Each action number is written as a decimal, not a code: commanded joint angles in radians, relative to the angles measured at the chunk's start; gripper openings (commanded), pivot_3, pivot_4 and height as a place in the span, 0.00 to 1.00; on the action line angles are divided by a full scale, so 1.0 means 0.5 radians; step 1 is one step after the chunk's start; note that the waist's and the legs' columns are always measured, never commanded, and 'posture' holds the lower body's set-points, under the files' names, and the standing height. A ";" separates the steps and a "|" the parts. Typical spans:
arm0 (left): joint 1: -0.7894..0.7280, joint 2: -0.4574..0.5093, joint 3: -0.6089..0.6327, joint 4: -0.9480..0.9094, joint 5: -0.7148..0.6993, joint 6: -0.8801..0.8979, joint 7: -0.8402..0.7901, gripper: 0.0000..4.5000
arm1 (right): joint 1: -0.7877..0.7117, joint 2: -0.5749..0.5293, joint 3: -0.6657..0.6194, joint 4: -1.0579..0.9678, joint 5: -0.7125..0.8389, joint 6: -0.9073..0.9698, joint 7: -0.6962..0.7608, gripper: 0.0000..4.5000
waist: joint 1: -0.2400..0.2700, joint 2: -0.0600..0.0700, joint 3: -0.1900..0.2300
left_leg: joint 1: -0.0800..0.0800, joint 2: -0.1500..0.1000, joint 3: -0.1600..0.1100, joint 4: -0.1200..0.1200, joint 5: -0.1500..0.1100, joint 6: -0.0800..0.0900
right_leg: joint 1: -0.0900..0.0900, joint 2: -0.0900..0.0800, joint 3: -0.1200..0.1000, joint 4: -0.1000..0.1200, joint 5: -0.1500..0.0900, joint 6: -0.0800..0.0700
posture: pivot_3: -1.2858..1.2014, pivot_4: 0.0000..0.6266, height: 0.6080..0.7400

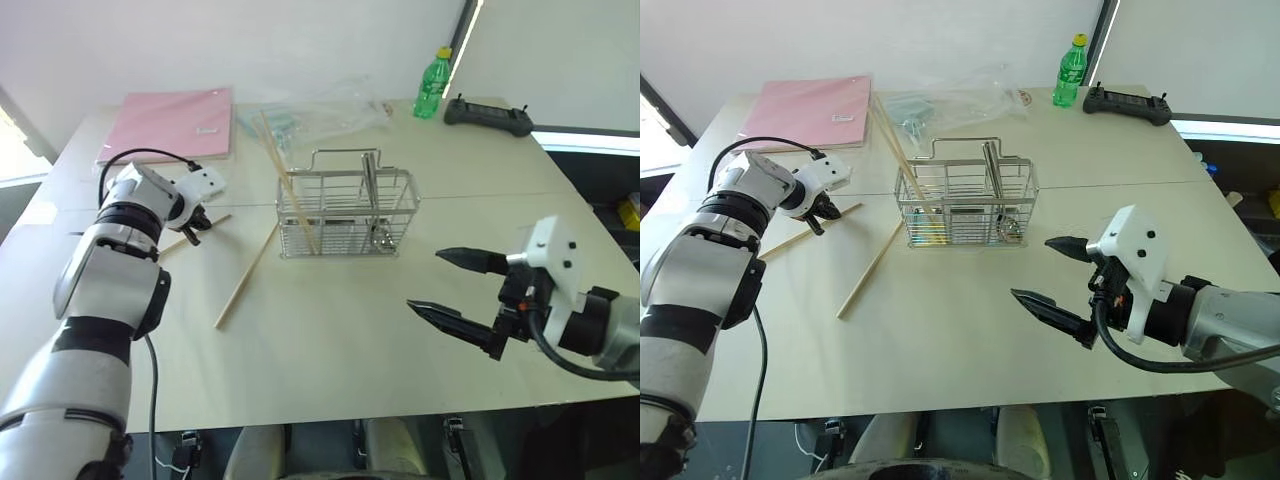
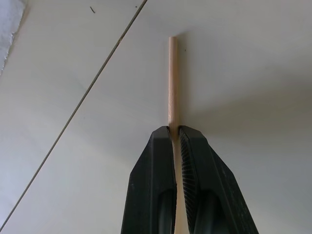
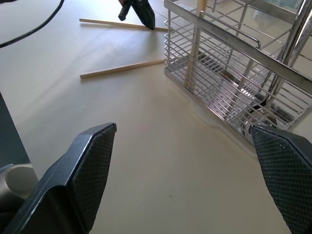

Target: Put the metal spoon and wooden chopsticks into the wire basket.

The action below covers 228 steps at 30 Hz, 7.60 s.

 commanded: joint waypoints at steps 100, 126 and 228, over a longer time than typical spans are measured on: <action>-0.023 0.505 1.090 -1.882 -1.850 0.823 -0.089 0.91 | -0.068 -0.141 -0.123 0.109 0.371 -0.252 -0.027 1.00 | -0.012 -0.003 0.001 | 0.004 0.001 0.000 0.000 0.002 -0.003 | 0.004 0.001 0.001 -0.002 -0.003 -0.009 | 0.52 0.24 0.86; 0.387 0.237 -0.095 -1.543 -0.705 0.972 -0.617 0.96 | 0.106 -0.080 -0.086 0.006 0.257 -0.280 -0.020 1.00 | 0.001 -0.008 0.003 | -0.004 0.000 0.001 0.001 0.001 -0.002 | 0.001 -0.006 0.000 -0.006 -0.005 -0.010 | 0.52 0.24 0.86; -0.066 -0.560 1.197 -1.961 -1.715 0.537 0.847 0.01 | 0.111 -0.111 -0.224 0.050 0.375 -0.321 -0.147 1.00 | 0.002 -0.007 0.002 | 0.002 -0.002 0.003 0.001 0.002 -0.003 | 0.006 -0.003 0.000 -0.003 0.003 0.003 | 0.52 0.24 0.86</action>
